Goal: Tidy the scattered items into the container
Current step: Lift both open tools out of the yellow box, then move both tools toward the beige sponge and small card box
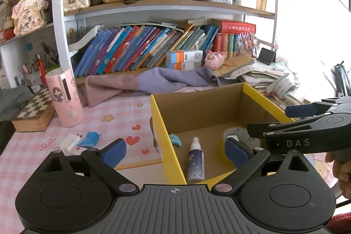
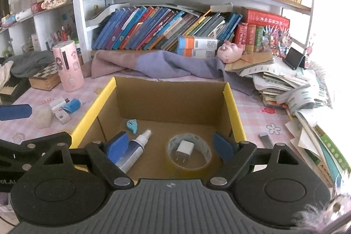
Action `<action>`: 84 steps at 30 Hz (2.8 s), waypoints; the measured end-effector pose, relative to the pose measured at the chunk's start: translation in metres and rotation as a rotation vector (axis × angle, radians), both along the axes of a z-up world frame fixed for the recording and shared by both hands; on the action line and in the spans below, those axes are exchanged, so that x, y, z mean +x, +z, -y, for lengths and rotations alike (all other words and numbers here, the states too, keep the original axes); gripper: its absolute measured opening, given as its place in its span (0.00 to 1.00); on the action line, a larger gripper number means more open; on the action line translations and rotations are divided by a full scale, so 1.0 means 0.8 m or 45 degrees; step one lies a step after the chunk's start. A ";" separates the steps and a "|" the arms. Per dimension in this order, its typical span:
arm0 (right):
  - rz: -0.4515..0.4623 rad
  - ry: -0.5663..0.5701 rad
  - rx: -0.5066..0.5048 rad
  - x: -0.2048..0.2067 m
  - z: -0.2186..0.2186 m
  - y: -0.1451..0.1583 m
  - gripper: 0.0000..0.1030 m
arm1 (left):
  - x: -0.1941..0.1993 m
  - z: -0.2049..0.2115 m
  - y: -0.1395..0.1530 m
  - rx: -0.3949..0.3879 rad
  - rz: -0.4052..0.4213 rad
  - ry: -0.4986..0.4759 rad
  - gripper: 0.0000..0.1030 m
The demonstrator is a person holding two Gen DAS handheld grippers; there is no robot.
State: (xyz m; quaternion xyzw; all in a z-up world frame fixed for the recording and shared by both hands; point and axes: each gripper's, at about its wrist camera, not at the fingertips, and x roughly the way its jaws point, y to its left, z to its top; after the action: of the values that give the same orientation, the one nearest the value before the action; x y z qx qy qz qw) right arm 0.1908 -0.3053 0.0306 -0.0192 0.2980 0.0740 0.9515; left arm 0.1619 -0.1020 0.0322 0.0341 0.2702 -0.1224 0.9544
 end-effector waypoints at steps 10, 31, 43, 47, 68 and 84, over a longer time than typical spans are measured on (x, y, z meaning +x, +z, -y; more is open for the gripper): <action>0.035 -0.133 -0.009 -0.054 -0.016 0.007 0.83 | -0.037 -0.019 -0.002 -0.014 0.015 -0.086 0.95; -0.012 -0.302 -0.003 -0.193 -0.086 -0.008 0.85 | -0.135 -0.098 -0.010 -0.023 -0.027 -0.146 0.96; -0.106 -0.273 0.035 -0.222 -0.137 -0.032 0.85 | -0.165 -0.136 -0.025 0.027 -0.092 -0.155 0.96; -0.174 -0.208 0.062 -0.214 -0.160 -0.042 0.86 | -0.168 -0.152 -0.031 0.063 -0.132 -0.128 0.96; -0.224 0.140 -0.010 -0.173 -0.275 -0.046 0.86 | -0.170 -0.250 -0.040 0.017 -0.191 0.137 0.96; -0.185 0.234 -0.037 -0.082 -0.294 -0.049 0.82 | -0.093 -0.265 -0.049 -0.002 -0.191 0.224 0.96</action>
State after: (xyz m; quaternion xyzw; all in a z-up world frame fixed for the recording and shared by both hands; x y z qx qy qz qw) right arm 0.1252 -0.0701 -0.0084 -0.0547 0.3641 0.1579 0.9162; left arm 0.0878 0.1096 -0.0067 0.0003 0.3427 -0.0404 0.9386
